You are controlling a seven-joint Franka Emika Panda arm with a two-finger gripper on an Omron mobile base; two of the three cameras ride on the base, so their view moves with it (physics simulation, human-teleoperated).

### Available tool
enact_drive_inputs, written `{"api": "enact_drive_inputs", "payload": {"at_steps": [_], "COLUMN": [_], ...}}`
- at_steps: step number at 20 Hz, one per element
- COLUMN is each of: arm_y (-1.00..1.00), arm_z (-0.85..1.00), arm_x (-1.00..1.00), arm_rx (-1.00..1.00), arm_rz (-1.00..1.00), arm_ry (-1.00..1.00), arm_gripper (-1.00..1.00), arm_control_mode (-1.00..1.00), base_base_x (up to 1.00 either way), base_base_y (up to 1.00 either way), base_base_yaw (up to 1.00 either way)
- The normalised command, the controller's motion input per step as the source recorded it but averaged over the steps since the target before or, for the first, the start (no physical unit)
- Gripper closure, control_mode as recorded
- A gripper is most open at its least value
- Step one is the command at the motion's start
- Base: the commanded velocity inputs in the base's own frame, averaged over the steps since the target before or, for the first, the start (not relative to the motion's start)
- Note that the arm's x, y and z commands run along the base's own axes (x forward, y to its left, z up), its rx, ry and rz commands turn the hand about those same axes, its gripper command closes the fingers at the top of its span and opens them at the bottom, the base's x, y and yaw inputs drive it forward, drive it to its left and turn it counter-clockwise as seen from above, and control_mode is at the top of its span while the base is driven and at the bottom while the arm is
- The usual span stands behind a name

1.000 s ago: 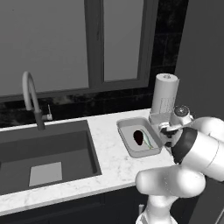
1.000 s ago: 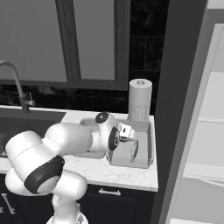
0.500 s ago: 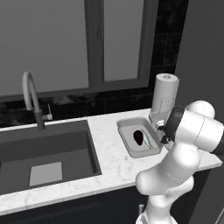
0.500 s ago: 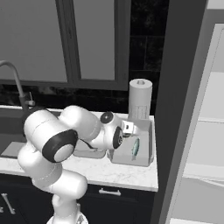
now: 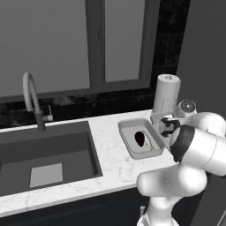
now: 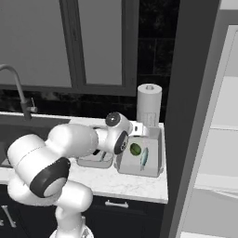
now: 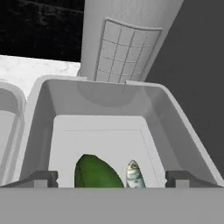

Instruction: Place one avocado and one fish in each tupperware on the nearby counter, to pack two identical lunches.

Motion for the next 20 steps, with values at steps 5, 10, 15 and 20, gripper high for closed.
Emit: {"api": "enact_drive_inputs", "payload": {"at_steps": [5, 10, 15, 20], "arm_y": [0.26, 0.82, 0.82, 0.78], "arm_z": [0.95, 0.83, 0.84, 0.94], "arm_x": [-0.62, -0.65, -0.72, -0.55], "arm_rx": [-0.07, -0.25, -0.24, -0.18], "arm_rz": [0.02, 0.02, 0.04, 0.02], "arm_ry": [-0.09, -0.24, -0.32, -0.3], "arm_gripper": [-1.0, -1.0, -1.0, -1.0], "arm_control_mode": [-1.0, -1.0, -1.0, -1.0], "base_base_x": [0.0, 0.0, 0.0, 0.0], "base_base_y": [0.0, 0.0, 0.0, 0.0], "base_base_yaw": [0.0, 0.0, 0.0, 0.0]}}
